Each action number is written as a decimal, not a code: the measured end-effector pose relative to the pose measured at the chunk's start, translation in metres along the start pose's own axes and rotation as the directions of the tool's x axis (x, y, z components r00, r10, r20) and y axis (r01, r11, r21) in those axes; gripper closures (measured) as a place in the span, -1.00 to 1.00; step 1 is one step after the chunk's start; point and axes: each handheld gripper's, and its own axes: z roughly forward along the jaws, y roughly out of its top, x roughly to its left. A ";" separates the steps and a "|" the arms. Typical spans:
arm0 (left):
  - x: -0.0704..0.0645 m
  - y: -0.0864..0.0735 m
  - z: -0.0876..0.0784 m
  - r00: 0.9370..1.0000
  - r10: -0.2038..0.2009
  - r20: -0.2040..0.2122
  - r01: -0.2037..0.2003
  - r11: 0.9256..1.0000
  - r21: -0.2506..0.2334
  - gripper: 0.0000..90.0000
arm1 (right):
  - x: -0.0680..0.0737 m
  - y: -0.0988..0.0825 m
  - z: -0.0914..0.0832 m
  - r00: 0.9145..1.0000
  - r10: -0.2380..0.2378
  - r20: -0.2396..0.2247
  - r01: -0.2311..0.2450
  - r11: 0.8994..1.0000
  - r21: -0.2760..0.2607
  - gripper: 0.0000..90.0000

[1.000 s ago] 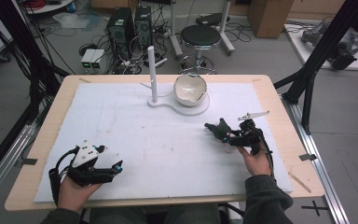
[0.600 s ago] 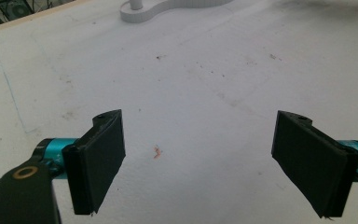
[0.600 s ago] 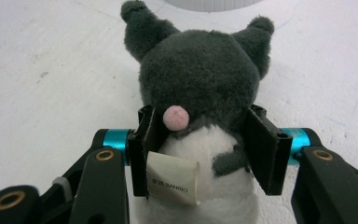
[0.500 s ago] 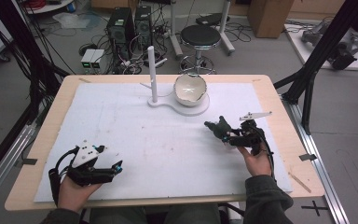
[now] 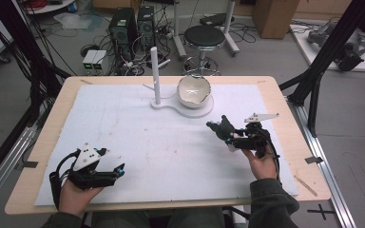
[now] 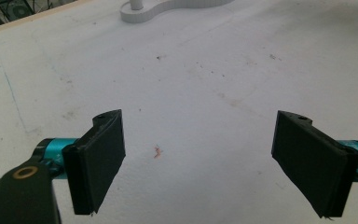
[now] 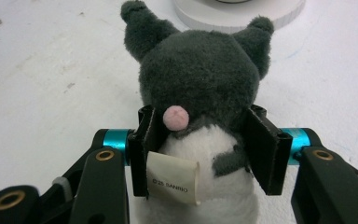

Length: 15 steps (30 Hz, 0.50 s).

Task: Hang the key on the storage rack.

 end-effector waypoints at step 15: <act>0.002 -0.001 -0.002 1.000 -0.005 0.000 0.005 1.000 -0.013 -0.61 | 0.018 0.026 -0.012 0.997 -0.063 -0.047 0.060 0.997 -0.055 0.11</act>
